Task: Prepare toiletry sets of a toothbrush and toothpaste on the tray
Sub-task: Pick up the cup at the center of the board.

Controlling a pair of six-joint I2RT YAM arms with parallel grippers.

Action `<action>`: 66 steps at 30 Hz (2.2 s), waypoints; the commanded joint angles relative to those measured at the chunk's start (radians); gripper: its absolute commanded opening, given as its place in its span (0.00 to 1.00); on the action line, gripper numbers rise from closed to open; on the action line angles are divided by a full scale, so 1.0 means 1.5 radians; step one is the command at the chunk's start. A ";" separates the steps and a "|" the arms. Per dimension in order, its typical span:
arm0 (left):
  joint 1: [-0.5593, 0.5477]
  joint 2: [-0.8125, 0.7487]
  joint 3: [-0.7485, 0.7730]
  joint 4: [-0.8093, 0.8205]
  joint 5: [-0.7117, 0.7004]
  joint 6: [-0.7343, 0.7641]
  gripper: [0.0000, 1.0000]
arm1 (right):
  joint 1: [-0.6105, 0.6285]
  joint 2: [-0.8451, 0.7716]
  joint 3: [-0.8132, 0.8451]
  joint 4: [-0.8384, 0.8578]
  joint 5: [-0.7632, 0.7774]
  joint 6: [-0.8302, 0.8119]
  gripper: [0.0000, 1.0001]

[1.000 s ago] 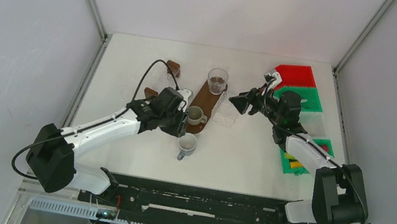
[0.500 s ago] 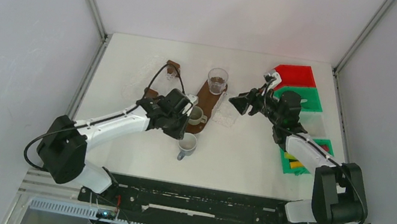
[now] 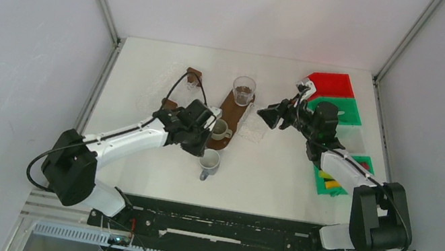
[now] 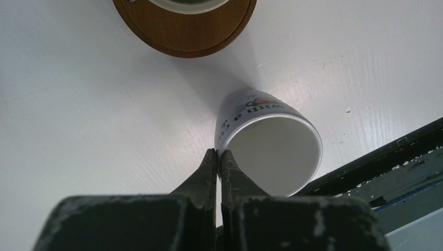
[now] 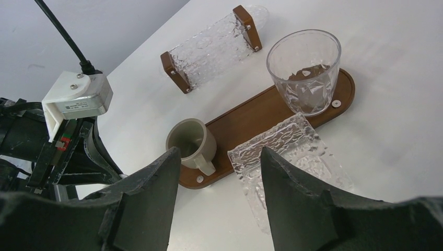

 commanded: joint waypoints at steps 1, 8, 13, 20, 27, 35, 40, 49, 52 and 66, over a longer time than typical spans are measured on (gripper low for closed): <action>-0.004 -0.039 0.050 0.000 0.006 0.008 0.00 | -0.005 -0.003 0.019 0.024 -0.011 0.004 0.65; -0.003 -0.080 0.070 -0.044 -0.013 0.013 0.00 | -0.010 -0.010 0.013 0.029 -0.014 0.006 0.65; 0.004 -0.113 0.091 -0.076 -0.024 0.011 0.00 | -0.016 -0.014 0.007 0.037 -0.019 0.013 0.65; 0.058 -0.151 0.138 -0.098 -0.022 0.006 0.00 | -0.025 -0.018 -0.002 0.055 -0.028 0.025 0.65; 0.129 -0.137 0.202 -0.092 -0.014 0.012 0.00 | -0.034 -0.018 -0.010 0.070 -0.037 0.034 0.65; 0.270 -0.061 0.288 -0.056 -0.004 0.022 0.00 | -0.043 -0.011 -0.013 0.080 -0.049 0.040 0.65; 0.329 0.024 0.379 -0.058 -0.022 0.033 0.00 | -0.047 -0.005 -0.013 0.086 -0.059 0.045 0.65; 0.423 0.192 0.543 -0.051 -0.034 0.028 0.00 | -0.049 -0.001 -0.013 0.090 -0.069 0.049 0.65; 0.440 0.241 0.594 -0.043 -0.037 0.020 0.00 | -0.049 0.001 -0.013 0.091 -0.068 0.048 0.65; 0.474 0.487 0.846 -0.068 -0.019 -0.024 0.00 | -0.049 0.015 -0.011 0.107 -0.065 0.056 0.65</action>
